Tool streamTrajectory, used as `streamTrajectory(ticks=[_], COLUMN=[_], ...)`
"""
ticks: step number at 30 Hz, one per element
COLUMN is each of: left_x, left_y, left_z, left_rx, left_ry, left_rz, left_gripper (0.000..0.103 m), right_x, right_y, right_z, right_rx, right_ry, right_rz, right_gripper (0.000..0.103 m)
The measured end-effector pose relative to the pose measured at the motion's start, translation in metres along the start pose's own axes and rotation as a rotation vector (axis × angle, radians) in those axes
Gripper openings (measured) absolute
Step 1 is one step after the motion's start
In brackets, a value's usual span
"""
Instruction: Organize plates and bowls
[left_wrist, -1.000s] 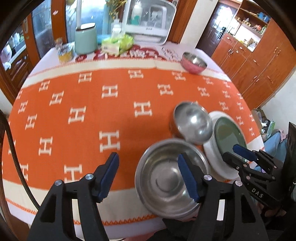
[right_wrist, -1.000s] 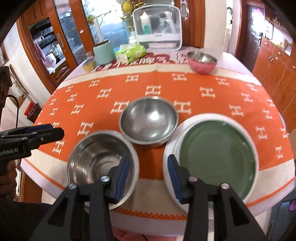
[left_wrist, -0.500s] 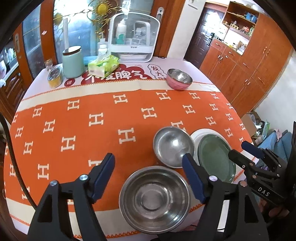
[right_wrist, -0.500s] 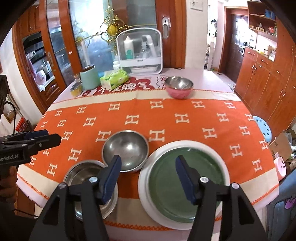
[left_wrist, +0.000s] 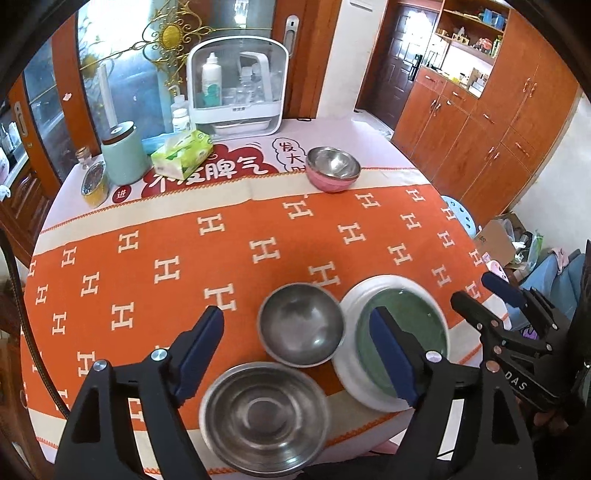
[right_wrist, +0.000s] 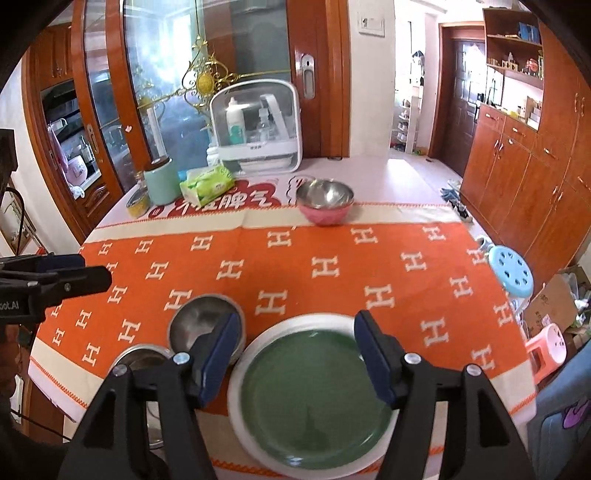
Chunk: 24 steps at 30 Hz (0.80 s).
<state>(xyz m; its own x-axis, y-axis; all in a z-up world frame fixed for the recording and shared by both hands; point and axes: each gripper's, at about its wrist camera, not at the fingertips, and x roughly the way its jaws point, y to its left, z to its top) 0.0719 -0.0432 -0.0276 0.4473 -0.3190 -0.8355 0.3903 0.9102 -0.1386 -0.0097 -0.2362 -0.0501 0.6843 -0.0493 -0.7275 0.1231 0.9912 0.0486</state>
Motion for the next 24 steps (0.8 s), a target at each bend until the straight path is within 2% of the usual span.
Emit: streamTrajectory(ticks=[8, 24], left_x=[0.003, 0.052], left_y=[-0.044, -0.102], left_z=[0.033, 0.102], left_rx=[-0.007, -0.108], left_ry=[0.006, 0.037], left_rz=[0.053, 0.144], left_gripper=[0.08, 0.08], right_x=[0.002, 0.045], right_y=[-0.043, -0.127], right_z=[0.037, 0.11], right_rx=[-0.03, -0.081], right_ry=[-0.025, -0.02], right_rz=[0.023, 0.098], right_gripper=[0.067, 0.068])
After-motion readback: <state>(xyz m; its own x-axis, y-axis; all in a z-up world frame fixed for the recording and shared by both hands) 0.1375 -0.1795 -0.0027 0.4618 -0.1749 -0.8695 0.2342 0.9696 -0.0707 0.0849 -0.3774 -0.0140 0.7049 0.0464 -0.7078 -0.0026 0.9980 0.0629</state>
